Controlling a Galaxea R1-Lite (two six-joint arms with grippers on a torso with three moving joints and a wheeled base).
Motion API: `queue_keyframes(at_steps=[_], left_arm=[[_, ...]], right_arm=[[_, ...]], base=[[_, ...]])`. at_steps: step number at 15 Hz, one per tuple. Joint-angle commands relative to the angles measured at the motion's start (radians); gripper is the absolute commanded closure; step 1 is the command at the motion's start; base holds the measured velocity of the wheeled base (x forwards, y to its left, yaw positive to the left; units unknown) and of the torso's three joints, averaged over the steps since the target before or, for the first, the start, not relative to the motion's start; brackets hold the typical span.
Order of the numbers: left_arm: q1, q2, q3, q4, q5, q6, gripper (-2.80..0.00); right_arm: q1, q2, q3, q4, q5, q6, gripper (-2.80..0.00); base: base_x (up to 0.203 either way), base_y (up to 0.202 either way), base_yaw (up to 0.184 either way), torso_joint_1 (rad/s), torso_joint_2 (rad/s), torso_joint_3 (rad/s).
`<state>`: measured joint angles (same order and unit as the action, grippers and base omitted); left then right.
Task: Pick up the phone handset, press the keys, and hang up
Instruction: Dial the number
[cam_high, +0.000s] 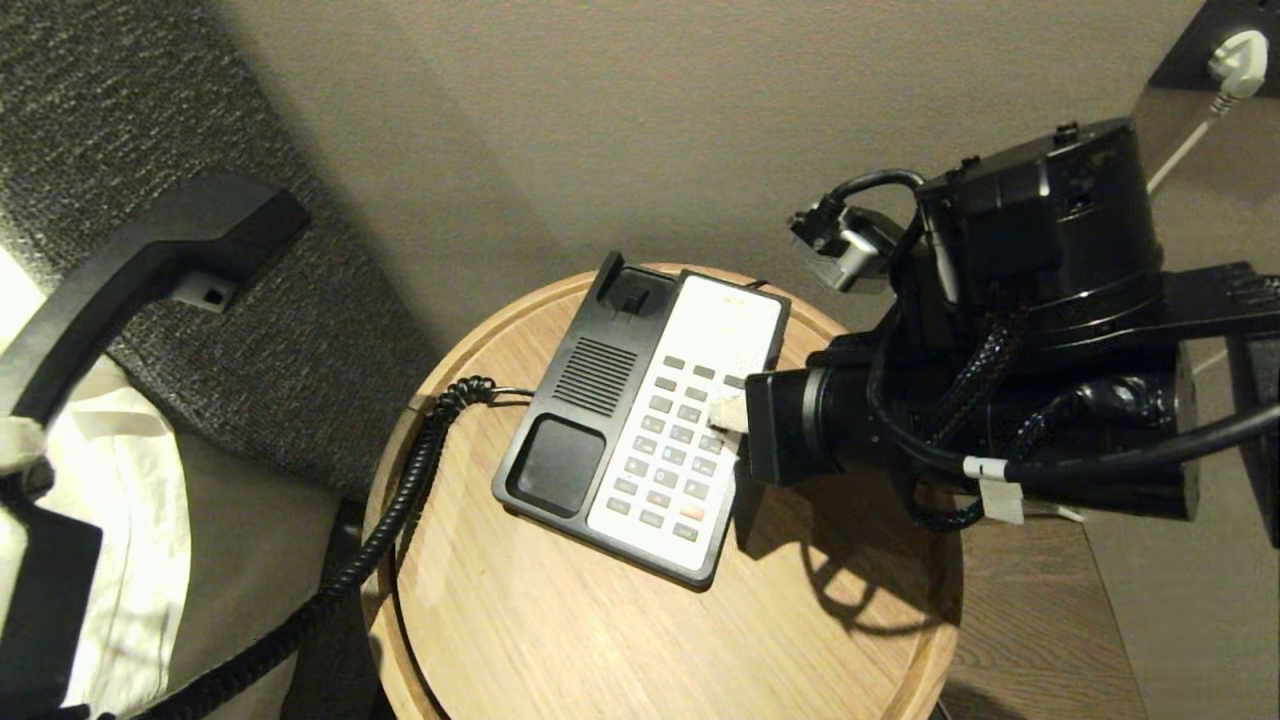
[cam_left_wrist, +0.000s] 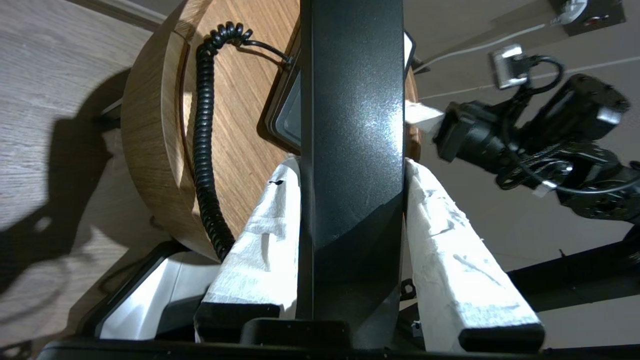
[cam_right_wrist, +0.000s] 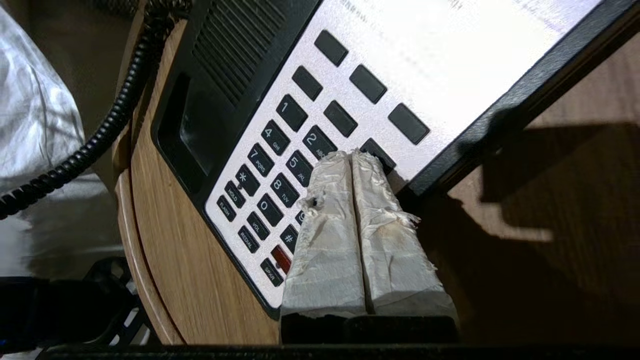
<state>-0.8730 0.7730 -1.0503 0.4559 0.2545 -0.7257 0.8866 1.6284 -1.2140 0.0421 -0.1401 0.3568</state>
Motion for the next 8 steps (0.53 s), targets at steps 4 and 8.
queue_keyframes(at_steps=[4, 8], left_arm=[[0.000, 0.002, 0.003, 0.003, 0.000, -0.004, 0.00], [0.000, 0.000, 0.015, 0.001, 0.000, -0.006, 0.00]], right_arm=[[0.011, -0.039, 0.008, 0.009, 0.017, 0.005, 0.00], [0.023, -0.048, 0.023, 0.047, 0.028, 0.022, 0.00]], base=[[0.000, 0.000, 0.000, 0.000, 0.00, 0.000], [0.000, 0.000, 0.000, 0.000, 0.00, 0.000]])
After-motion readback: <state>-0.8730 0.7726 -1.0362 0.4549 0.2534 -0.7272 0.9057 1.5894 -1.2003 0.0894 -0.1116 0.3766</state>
